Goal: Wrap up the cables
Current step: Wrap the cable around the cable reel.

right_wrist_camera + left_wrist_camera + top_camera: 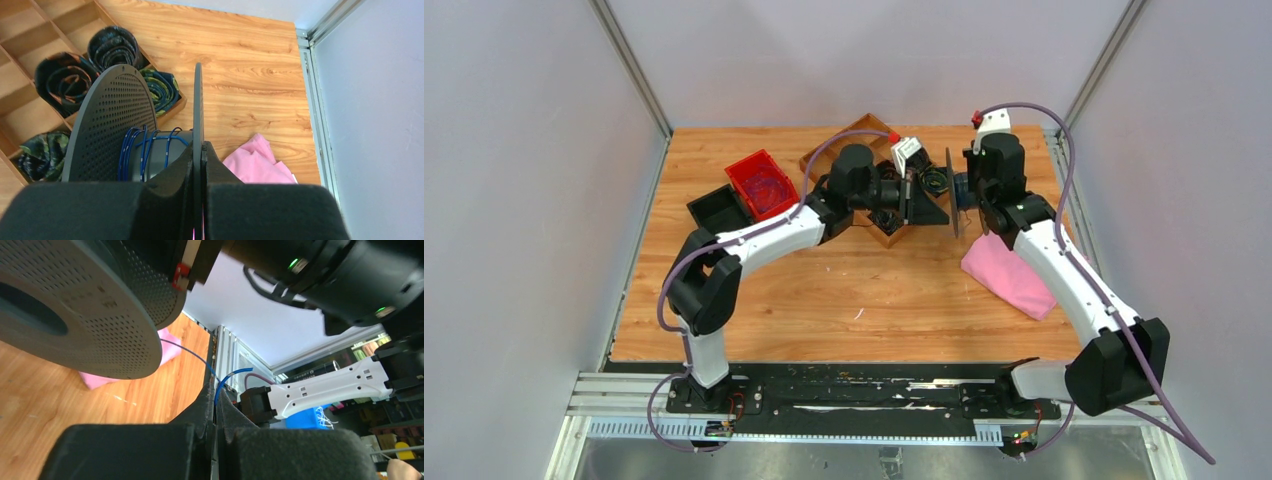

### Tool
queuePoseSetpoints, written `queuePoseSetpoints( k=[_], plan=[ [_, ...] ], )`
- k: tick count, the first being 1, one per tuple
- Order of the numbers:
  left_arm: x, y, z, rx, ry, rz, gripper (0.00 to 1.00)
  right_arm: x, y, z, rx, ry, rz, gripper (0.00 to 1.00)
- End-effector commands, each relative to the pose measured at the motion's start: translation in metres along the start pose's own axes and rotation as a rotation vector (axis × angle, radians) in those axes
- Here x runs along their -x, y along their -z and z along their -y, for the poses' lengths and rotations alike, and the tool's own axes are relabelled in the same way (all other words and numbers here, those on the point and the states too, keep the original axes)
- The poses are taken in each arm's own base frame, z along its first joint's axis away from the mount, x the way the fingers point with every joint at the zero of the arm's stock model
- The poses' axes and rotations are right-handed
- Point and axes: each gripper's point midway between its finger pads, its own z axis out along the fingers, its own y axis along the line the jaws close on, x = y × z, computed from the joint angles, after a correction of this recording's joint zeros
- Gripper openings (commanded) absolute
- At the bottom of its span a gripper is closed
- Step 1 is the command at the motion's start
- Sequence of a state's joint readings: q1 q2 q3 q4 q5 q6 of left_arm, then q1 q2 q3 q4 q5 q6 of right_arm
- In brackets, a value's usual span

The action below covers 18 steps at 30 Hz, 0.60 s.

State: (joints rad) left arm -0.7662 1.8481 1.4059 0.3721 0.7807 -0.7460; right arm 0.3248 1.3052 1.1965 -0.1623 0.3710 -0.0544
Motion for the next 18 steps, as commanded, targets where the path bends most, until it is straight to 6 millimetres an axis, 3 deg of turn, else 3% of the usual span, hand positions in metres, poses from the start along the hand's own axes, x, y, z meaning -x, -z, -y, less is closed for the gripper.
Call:
queuePoseSetpoints(
  k=[1, 9, 18],
  plan=[
    [0.034, 0.025, 0.018, 0.010, -0.050, 0.016, 0.00, 0.027, 0.006, 0.019, -0.055, -0.013, 0.122, 0.00],
    [0.075, 0.055, 0.022, 0.110, -0.159, 0.025, 0.00, 0.014, 0.013, 0.009, -0.003, 0.004, 0.115, 0.01],
    [0.111, 0.062, 0.018, 0.188, -0.272, 0.043, 0.00, -0.002, 0.027, -0.029, 0.122, 0.069, 0.095, 0.01]
  ],
)
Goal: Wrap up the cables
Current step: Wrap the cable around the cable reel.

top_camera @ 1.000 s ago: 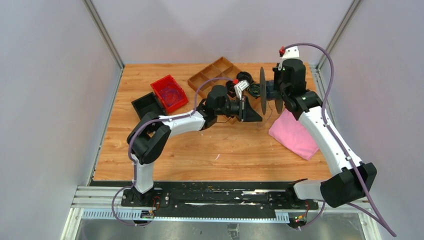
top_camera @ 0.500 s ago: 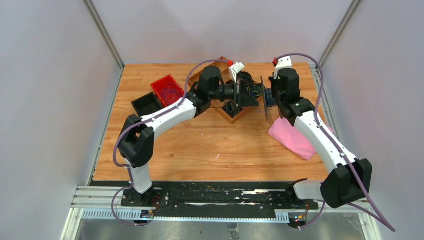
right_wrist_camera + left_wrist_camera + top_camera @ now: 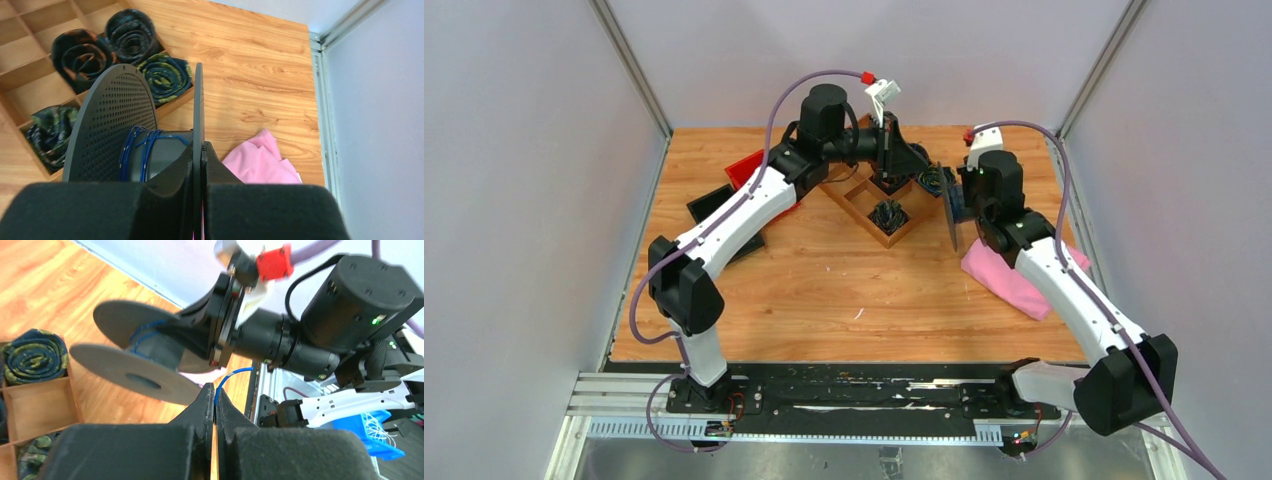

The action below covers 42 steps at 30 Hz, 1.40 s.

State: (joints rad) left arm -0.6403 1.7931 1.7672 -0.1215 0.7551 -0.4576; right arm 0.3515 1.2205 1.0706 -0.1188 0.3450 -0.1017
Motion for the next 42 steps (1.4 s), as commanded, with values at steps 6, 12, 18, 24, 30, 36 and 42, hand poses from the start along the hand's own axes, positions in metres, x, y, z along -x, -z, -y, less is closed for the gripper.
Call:
queuePoseSetpoints(
  k=[6, 12, 18, 24, 30, 36, 42],
  plan=[
    [0.034, 0.010, -0.021, 0.070, -0.055, 0.032, 0.00, 0.011, 0.023, -0.048, 0.177, 0.095, 0.085, 0.01],
    [0.043, 0.014, -0.045, 0.107, -0.038, 0.055, 0.00, 0.008, 0.035, -0.070, 0.305, 0.106, 0.093, 0.01],
    [0.049, 0.025, -0.081, 0.155, 0.011, 0.094, 0.00, 0.010, 0.049, -0.088, 0.432, 0.090, 0.090, 0.01],
    [0.050, 0.042, -0.126, 0.240, 0.023, 0.116, 0.00, 0.022, 0.065, -0.099, 0.543, 0.069, 0.110, 0.01],
    [0.019, 0.050, -0.160, 0.325, -0.015, 0.071, 0.00, 0.046, 0.076, -0.097, 0.591, 0.005, 0.129, 0.01],
    [-0.018, 0.058, -0.176, 0.354, 0.005, 0.039, 0.00, 0.065, 0.083, -0.093, 0.611, -0.059, 0.123, 0.01],
    [-0.050, 0.055, -0.177, 0.322, 0.082, 0.007, 0.00, 0.089, 0.084, -0.081, 0.578, -0.107, 0.147, 0.01]
  ],
)
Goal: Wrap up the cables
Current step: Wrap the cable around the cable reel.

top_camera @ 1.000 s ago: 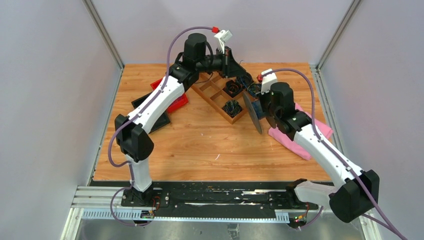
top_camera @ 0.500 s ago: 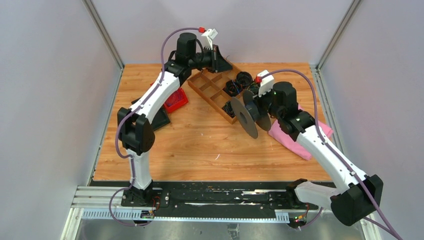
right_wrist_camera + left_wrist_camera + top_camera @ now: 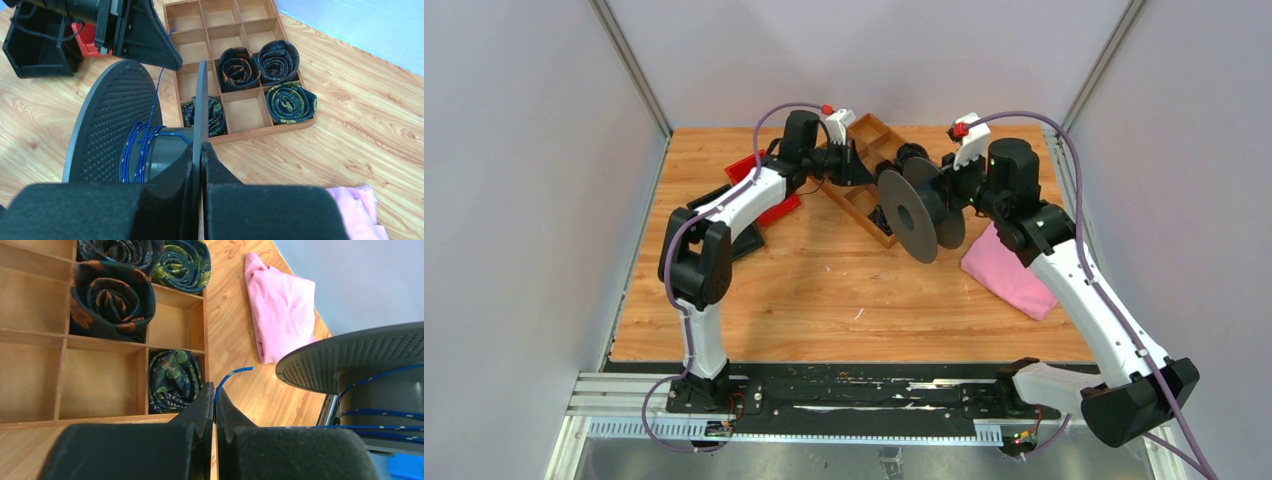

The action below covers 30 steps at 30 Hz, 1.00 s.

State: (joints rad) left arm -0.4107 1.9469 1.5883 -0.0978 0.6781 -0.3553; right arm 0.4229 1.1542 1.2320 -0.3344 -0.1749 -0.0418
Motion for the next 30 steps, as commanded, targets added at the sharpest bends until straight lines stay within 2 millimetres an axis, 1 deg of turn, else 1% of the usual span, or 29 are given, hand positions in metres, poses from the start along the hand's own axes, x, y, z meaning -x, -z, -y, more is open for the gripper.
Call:
queuePoseSetpoints(
  k=[1, 7, 14, 19, 21, 27, 30],
  plan=[
    [0.018, 0.010, 0.013, -0.033, -0.040, 0.070, 0.00, 0.043, 0.012, 0.004, -0.001, -0.055, 0.096, 0.01],
    [-0.010, -0.001, 0.012, -0.046, -0.009, 0.011, 0.00, 0.056, 0.010, 0.003, 0.015, -0.094, 0.109, 0.01],
    [-0.034, -0.017, 0.018, -0.075, 0.012, -0.033, 0.00, 0.068, 0.009, 0.000, 0.034, -0.144, 0.125, 0.01],
    [-0.040, -0.028, 0.033, -0.112, 0.020, -0.042, 0.00, 0.068, 0.004, 0.011, -0.013, -0.216, 0.118, 0.01],
    [-0.043, -0.031, 0.037, -0.120, 0.029, -0.048, 0.01, 0.067, 0.001, 0.019, -0.050, -0.242, 0.112, 0.01],
    [-0.054, -0.032, 0.045, -0.155, 0.074, -0.050, 0.03, 0.068, 0.001, 0.036, -0.102, -0.303, 0.107, 0.01],
    [-0.061, -0.032, 0.049, -0.177, 0.102, -0.060, 0.04, 0.073, 0.002, 0.036, -0.099, -0.311, 0.116, 0.01]
  ],
)
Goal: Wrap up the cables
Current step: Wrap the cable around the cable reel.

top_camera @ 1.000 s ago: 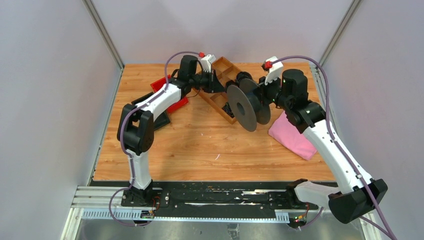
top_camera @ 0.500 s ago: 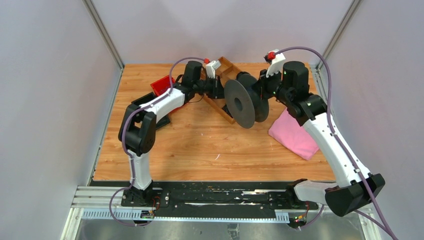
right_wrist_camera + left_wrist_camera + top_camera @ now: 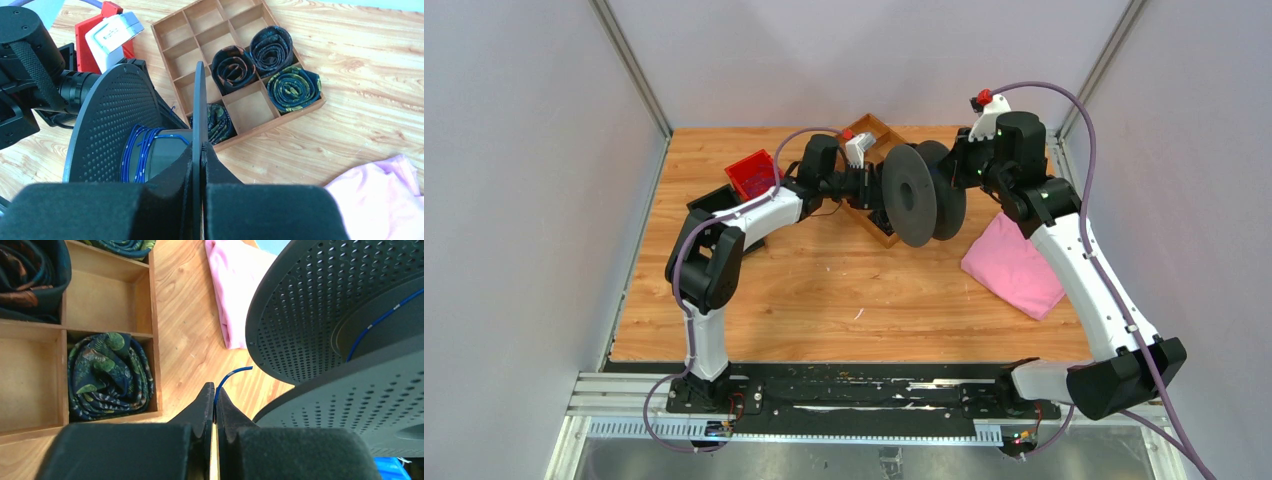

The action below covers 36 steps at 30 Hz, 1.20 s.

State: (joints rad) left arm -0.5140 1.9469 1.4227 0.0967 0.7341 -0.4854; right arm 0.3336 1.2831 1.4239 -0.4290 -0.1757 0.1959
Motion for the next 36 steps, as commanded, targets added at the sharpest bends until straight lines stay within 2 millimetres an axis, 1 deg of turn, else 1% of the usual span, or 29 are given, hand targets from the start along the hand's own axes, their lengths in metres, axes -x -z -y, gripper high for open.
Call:
queuePoseSetpoints(
  k=[1, 7, 17, 23, 30, 33, 36],
  plan=[
    [-0.008, -0.006, 0.008, -0.053, 0.032, -0.006, 0.05, 0.048, 0.014, -0.004, 0.006, -0.047, 0.138, 0.01],
    [-0.015, -0.013, 0.014, -0.083, 0.048, -0.030, 0.08, 0.051, 0.014, -0.002, 0.005, -0.063, 0.143, 0.01],
    [-0.018, -0.021, 0.027, -0.148, 0.090, -0.024, 0.20, 0.064, 0.019, -0.002, 0.020, -0.091, 0.170, 0.01],
    [-0.018, -0.023, 0.029, -0.161, 0.104, -0.019, 0.27, 0.066, 0.020, -0.001, 0.017, -0.089, 0.174, 0.01],
    [-0.020, -0.027, 0.030, -0.175, 0.134, -0.021, 0.38, 0.067, 0.022, 0.002, 0.010, -0.089, 0.182, 0.01],
    [-0.023, -0.028, 0.028, -0.173, 0.140, -0.027, 0.42, 0.069, 0.023, 0.004, 0.006, -0.086, 0.187, 0.01],
    [-0.027, -0.029, 0.028, -0.174, 0.142, -0.032, 0.43, 0.072, 0.024, 0.005, 0.003, -0.085, 0.193, 0.01]
  ],
)
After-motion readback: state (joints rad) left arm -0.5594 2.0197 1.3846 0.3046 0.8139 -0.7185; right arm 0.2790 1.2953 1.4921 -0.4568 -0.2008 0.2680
